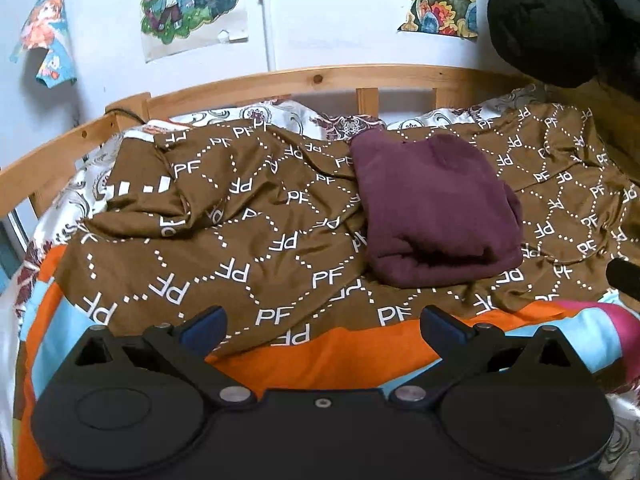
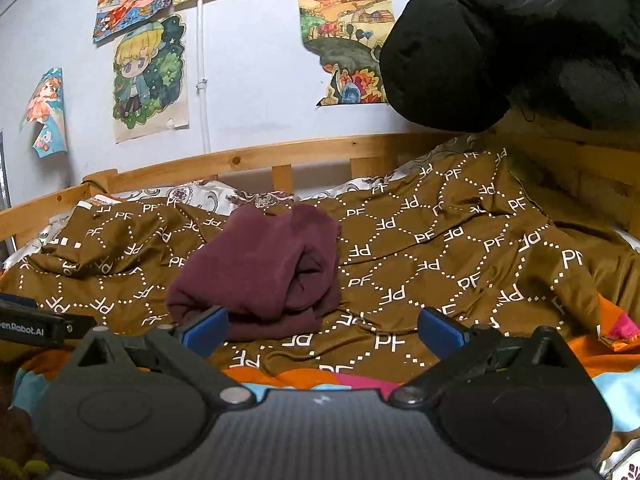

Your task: Fold small clothes

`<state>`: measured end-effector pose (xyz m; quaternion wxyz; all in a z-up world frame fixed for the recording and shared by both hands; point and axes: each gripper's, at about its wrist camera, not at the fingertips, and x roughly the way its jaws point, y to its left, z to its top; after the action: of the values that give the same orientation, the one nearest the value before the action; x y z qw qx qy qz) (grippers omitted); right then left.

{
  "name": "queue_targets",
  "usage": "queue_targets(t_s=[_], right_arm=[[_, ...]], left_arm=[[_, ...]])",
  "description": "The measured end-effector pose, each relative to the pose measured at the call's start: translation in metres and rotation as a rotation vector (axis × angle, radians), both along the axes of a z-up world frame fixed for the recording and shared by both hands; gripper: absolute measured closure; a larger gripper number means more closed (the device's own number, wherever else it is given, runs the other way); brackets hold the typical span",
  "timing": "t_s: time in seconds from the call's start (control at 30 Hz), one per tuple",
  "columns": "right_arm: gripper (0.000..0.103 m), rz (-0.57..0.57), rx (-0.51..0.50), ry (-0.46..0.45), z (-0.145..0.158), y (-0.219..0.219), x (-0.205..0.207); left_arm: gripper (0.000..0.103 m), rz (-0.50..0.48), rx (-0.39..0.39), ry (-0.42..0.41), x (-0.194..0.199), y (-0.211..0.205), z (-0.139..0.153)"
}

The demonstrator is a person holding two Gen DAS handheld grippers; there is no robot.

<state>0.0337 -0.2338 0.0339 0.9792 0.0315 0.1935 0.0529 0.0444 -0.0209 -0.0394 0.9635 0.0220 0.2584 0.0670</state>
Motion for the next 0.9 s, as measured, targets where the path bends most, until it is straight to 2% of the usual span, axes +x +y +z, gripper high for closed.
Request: queue_targets(t_s=[0.9], right_arm=[[0.0,0.003,0.009,0.002,-0.0014,-0.0001,-0.0003]], left_arm=[[0.001,-0.019,0.001,-0.004,-0.0025,-0.0016,-0.001]])
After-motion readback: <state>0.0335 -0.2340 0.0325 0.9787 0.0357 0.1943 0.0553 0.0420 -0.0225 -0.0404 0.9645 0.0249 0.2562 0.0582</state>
